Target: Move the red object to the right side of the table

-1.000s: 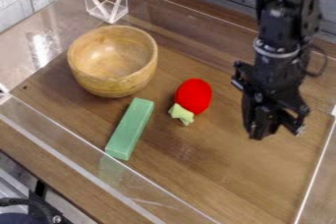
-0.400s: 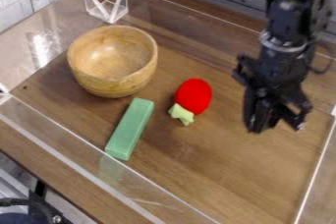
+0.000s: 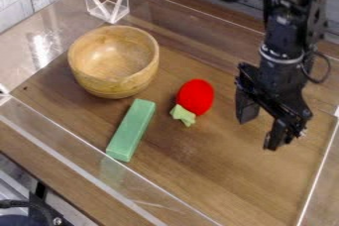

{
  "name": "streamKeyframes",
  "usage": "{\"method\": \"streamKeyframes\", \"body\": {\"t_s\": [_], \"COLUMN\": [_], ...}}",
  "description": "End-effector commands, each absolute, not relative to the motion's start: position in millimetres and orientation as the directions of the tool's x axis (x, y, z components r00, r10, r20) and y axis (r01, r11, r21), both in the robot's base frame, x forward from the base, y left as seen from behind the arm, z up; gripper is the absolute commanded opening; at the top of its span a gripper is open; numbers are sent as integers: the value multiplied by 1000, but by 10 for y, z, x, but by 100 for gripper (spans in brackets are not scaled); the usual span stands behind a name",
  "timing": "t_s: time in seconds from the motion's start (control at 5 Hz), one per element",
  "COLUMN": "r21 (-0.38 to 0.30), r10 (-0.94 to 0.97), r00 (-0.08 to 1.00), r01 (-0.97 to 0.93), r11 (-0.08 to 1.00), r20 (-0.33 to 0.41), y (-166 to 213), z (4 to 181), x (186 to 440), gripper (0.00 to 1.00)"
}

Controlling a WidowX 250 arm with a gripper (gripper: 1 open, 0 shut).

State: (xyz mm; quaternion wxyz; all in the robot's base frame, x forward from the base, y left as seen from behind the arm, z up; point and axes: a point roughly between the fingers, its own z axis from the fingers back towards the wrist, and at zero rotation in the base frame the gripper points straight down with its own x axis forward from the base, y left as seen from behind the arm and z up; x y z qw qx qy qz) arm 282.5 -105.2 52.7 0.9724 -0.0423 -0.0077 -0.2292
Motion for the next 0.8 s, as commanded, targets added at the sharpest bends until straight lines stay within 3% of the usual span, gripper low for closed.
{"method": "streamKeyframes", "body": {"t_s": [0.0,0.2,0.6], "r21": [-40,-28,-6], "r10": [-433,-425,-484], "r00": [899,903,870], "r01": [436,427,486], "r11": [899,904,874], "r20": [68,70,93], "y": [-1043,-976,-908], "z": [777,878,684], "x": [3034,3130,3038], "gripper": [100,100,100]}}
